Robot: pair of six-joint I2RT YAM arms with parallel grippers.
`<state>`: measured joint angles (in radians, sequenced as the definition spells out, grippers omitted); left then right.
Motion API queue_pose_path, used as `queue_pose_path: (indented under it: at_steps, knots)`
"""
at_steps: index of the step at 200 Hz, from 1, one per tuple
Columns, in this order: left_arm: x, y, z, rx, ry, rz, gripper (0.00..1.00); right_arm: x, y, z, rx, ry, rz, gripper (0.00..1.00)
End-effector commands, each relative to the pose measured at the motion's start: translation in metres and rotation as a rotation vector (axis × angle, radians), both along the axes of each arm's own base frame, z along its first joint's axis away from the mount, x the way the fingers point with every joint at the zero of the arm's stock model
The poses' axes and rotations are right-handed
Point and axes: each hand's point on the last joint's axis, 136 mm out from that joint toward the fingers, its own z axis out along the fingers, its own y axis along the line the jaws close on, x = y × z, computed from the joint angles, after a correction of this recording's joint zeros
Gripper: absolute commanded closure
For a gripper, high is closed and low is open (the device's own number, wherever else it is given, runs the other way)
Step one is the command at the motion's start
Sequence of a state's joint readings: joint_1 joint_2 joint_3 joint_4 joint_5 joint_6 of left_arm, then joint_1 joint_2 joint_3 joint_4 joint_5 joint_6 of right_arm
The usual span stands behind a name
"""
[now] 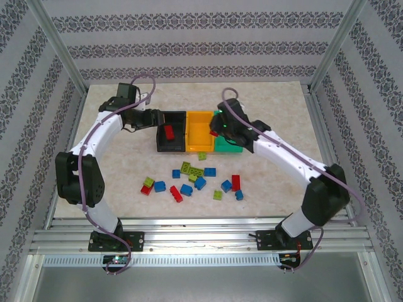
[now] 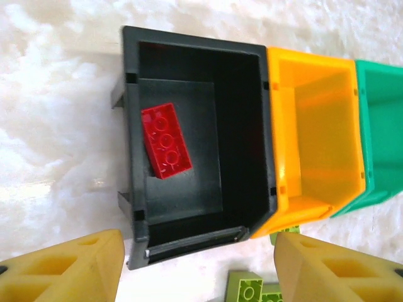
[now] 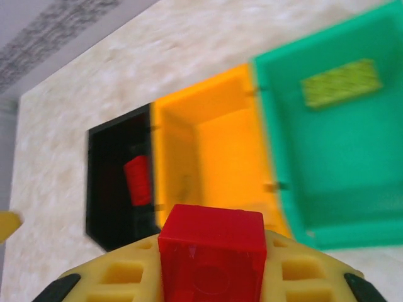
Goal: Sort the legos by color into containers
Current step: Place the lego in the container.
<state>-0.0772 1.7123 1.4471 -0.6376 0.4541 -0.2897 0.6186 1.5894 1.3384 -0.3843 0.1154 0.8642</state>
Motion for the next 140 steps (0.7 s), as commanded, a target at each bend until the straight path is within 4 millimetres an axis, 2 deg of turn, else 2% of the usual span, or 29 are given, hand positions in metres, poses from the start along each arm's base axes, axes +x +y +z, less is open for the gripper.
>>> queue_pose_path:
  at_steps: [1,24,40,67,87,97,116,140]
  knots:
    - [0.008,0.007,-0.009,-0.069,0.016,0.040,0.36,0.003,0.050,-0.013,-0.045,0.001,0.228,0.83]
    - [0.011,0.018,-0.012,-0.063,0.017,0.064,0.36,0.013,0.092,-0.025,-0.019,0.049,0.355,0.82]
    - [0.011,0.026,-0.012,-0.038,0.010,0.078,0.36,0.020,0.111,-0.035,-0.017,0.082,0.379,0.81]
    - [0.011,0.035,-0.012,-0.005,-0.002,0.092,0.36,0.035,0.140,-0.035,-0.061,0.029,0.400,0.76]
    - [0.011,0.039,-0.010,0.022,-0.013,0.095,0.36,0.046,0.152,-0.042,-0.105,0.017,0.417,0.71]
    - [0.010,0.040,-0.008,0.028,-0.019,0.093,0.36,0.052,0.154,-0.041,-0.130,0.015,0.425,0.60]
    - [0.010,0.042,-0.006,0.040,-0.030,0.095,0.36,0.056,0.151,-0.025,-0.231,-0.043,0.433,0.49]
    - [0.010,0.044,-0.003,0.055,-0.041,0.097,0.35,0.052,0.141,-0.011,-0.228,-0.073,0.446,0.44]
